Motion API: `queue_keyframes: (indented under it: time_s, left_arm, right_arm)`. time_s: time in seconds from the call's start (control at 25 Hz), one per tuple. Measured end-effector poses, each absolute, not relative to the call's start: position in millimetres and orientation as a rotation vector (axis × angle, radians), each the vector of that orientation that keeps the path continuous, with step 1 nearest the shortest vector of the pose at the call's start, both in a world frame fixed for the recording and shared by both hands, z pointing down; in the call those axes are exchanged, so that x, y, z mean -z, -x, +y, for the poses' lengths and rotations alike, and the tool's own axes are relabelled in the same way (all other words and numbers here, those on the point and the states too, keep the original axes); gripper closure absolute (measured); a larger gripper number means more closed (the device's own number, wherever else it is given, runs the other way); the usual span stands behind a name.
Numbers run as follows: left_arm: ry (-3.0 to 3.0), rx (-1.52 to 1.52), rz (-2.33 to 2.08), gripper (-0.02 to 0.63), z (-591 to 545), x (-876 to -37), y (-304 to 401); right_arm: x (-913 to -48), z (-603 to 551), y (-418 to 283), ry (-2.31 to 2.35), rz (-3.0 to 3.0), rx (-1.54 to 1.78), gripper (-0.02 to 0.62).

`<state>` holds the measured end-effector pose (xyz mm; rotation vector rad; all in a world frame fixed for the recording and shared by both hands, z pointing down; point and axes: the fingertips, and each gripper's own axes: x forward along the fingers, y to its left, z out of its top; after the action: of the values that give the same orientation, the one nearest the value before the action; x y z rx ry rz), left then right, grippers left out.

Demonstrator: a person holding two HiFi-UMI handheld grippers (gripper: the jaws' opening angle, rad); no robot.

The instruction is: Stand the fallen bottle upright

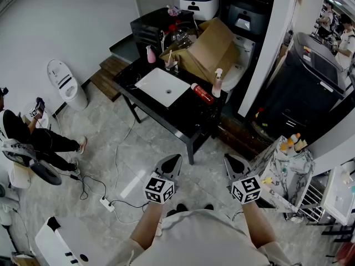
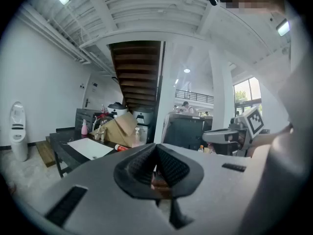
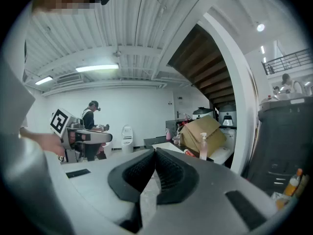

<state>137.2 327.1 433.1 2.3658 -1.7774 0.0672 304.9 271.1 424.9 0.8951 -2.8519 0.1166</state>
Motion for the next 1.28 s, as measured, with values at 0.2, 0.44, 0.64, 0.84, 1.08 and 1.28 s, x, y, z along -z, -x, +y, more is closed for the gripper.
queue_keyframes:
  time_s: [0.2, 0.44, 0.64, 0.84, 1.08, 1.28]
  left_arm:
    - [-2.366, -0.06, -1.783, 0.6, 327, -432, -137]
    - [-2.367, -0.054, -1.772, 0.6, 324, -431, -133]
    - [-2.369, -0.055, -1.764, 0.6, 326, -430, -131]
    - [-2.368, -0.058, -1.749, 0.6, 328, -435, -124]
    - [-2.38, -0.063, -1.728, 0.6, 328, -439, -113]
    - [-2.389, -0.065, -1.707, 0.6, 329, -440, -102]
  right_arm:
    - [-423, 272, -304, -0.881, -2.856, -0.101, 0.566]
    - [-421, 270, -298, -0.879, -2.852, -0.102, 0.566]
    - [-419, 273, -296, -0.885, -2.862, -0.118, 0.566]
    - [-421, 275, -290, -0.9, -2.863, -0.142, 0.565]
    - [-426, 274, -283, -0.946, -2.834, -0.16, 0.563]
    - [-424, 275, -272, -0.96, -2.828, -0.15, 0.561]
